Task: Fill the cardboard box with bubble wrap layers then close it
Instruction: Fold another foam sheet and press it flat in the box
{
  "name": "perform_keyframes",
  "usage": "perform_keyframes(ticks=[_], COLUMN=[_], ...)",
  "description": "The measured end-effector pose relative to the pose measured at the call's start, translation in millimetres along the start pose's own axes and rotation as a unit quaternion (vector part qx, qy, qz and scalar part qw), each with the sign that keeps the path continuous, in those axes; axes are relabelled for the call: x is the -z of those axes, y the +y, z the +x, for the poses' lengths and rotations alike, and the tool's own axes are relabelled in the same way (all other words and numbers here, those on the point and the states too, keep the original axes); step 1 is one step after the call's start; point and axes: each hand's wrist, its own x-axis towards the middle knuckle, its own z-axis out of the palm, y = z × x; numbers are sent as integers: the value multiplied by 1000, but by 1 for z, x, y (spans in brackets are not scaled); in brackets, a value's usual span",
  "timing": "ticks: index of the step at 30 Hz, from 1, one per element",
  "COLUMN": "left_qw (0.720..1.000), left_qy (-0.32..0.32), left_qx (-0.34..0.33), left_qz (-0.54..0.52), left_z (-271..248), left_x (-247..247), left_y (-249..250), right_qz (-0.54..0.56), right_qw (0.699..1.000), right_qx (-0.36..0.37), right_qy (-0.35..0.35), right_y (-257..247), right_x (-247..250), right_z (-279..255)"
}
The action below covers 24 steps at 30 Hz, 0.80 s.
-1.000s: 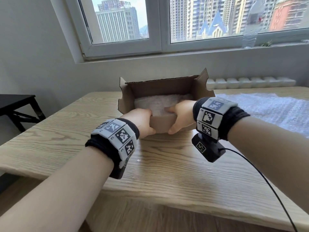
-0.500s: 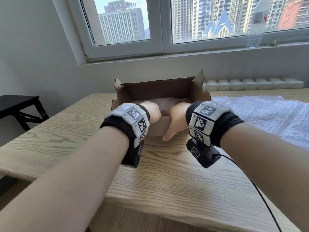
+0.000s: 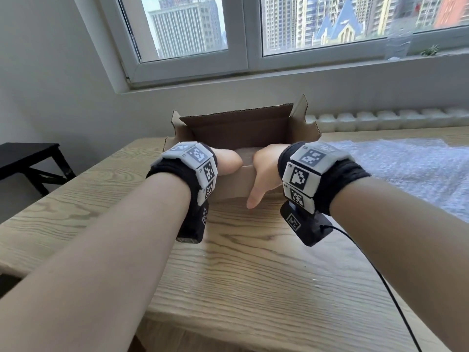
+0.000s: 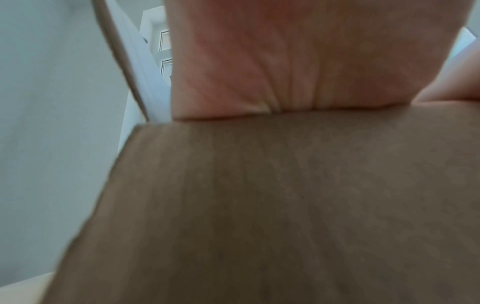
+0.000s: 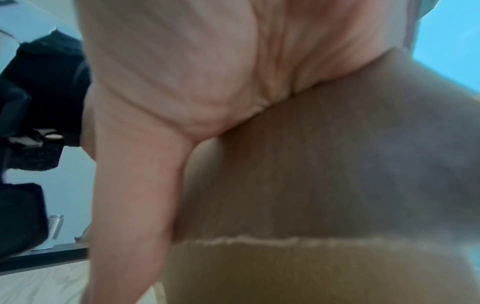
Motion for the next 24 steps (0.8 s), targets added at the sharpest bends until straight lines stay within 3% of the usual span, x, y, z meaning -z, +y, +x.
perform_keyframes(ticks=[6, 12, 15, 24], left_qw=[996, 976, 979, 981], left_qy=[48, 210, 193, 182], left_qx=[39, -12, -48, -34], left_qz=[-57, 54, 55, 53], left_z=[-3, -23, -30, -27], left_x=[-4, -17, -26, -22], left_y=[1, -11, -17, -13], right_qz=[17, 20, 9, 11], right_qw=[999, 998, 995, 973], right_qx=[-16, -53, -94, -16], right_qy=[-36, -9, 20, 229], right_y=[-1, -5, -9, 9], right_x=[5, 8, 6, -14], right_z=[7, 2, -4, -41])
